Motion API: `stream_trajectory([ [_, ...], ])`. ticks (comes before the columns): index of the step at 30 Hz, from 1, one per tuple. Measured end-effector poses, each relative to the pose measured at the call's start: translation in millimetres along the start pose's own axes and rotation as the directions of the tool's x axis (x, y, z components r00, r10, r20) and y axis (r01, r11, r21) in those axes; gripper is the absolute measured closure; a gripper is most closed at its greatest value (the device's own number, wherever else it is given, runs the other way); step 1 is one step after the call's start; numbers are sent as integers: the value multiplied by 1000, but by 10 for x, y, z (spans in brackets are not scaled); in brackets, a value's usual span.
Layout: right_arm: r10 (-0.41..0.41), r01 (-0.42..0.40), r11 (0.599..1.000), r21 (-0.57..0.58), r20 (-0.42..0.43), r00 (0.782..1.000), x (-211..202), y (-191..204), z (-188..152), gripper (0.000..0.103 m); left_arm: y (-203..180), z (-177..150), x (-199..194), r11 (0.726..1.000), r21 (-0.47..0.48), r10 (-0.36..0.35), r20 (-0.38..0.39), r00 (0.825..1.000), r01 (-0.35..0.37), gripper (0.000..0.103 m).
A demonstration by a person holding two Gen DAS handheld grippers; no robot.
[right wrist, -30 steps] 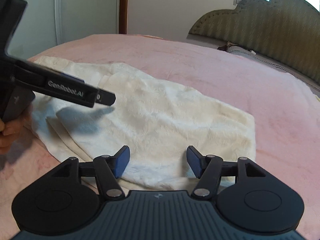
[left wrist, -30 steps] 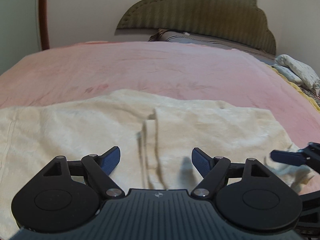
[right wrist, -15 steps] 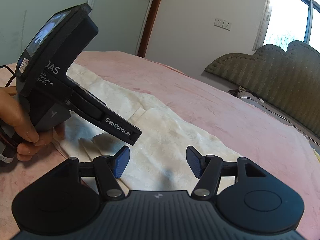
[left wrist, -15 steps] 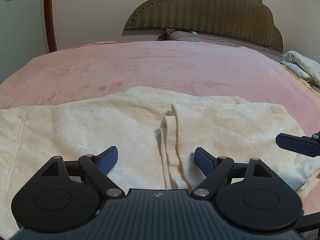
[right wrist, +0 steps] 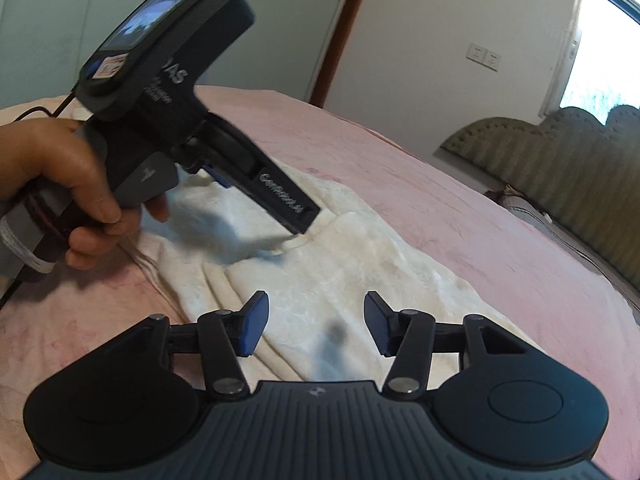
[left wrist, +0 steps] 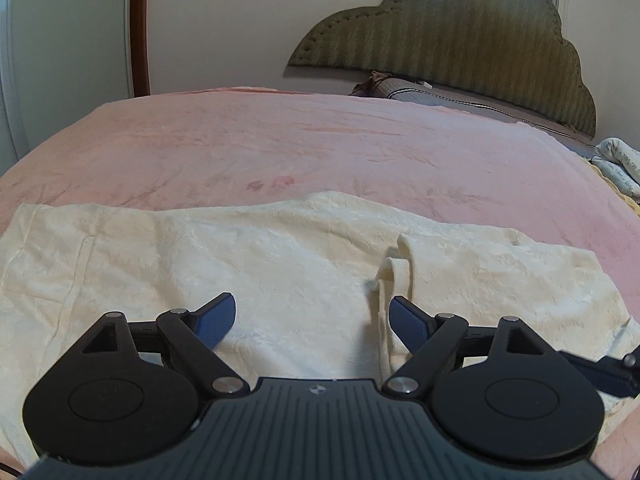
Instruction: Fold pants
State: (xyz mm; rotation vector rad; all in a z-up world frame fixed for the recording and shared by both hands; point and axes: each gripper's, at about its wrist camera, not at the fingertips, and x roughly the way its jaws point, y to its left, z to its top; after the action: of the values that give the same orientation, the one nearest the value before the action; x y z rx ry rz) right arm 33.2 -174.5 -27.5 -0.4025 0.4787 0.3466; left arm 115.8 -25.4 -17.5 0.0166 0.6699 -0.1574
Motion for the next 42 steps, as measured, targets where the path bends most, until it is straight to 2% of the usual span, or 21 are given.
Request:
stream_trajectory([
  [2,17,-17,1000,-20,-1,1000,14,56,6,51,12,13,-29,1000,-8,0,3,1000,0,16],
  [4,0,0,998,-64,-10,1000,42,124,-8,52,34,31,-78,999,-34,-11,5,1000,11,17],
  [7,-49,44,989,-139,-34,998,120,214,-61,53,132,98,-182,989,-121,-81,15,997,82,17],
  [8,-50,44,987,-155,-32,998,128,229,-70,58,168,122,-209,982,-150,-117,16,993,118,17],
  [10,-28,23,988,-151,-34,999,138,241,-70,87,250,160,-247,954,-220,-208,8,978,205,16],
  [13,-51,45,983,-176,-30,998,156,263,-83,91,358,182,-214,898,-322,-329,-40,943,300,17],
  [14,-46,43,987,-157,-19,999,135,240,-80,91,372,165,-188,875,-357,-370,-61,927,326,17],
  [16,-14,15,998,-57,19,1000,47,104,-53,92,390,137,-157,833,-409,-439,-81,895,371,17],
  [17,5,-5,1000,-9,39,999,-1,25,-38,92,395,128,-119,807,-433,-480,-84,873,402,17],
  [20,66,-80,987,140,102,993,-141,-243,-6,93,346,104,7,730,-495,-579,-82,811,472,14],
  [21,82,-101,981,167,118,990,-170,-306,-5,93,318,96,73,712,-515,-596,-84,799,477,14],
  [22,96,-119,974,190,129,987,-189,-360,-6,93,291,83,138,705,-534,-601,-100,793,466,14],
  [24,96,-122,970,212,126,987,-193,-428,-19,93,243,27,246,708,-585,-578,-158,800,396,15],
  [26,53,-70,978,195,92,994,-183,-407,-38,93,260,9,256,703,-592,-573,-143,807,394,14],
  [29,21,-23,997,71,18,1000,-152,-221,-72,92,287,54,183,745,-554,-520,-132,844,372,13],
  [31,13,-13,1000,-7,9,1000,-131,-79,-116,92,330,73,141,752,-545,-508,-123,852,369,10],
  [33,16,-16,999,-43,-3,1000,-85,12,-124,92,373,83,139,737,-561,-526,-129,841,376,9],
  [37,-13,12,995,-103,-4,1000,-57,152,-163,92,416,55,140,702,-595,-576,-154,803,390,7],
  [40,-22,20,993,-120,-21,1000,-41,161,-186,92,437,25,115,668,-615,-626,-162,763,419,7],
  [42,-22,19,993,-115,-24,999,-57,140,-199,92,446,17,80,651,-618,-651,-158,742,440,6],
])
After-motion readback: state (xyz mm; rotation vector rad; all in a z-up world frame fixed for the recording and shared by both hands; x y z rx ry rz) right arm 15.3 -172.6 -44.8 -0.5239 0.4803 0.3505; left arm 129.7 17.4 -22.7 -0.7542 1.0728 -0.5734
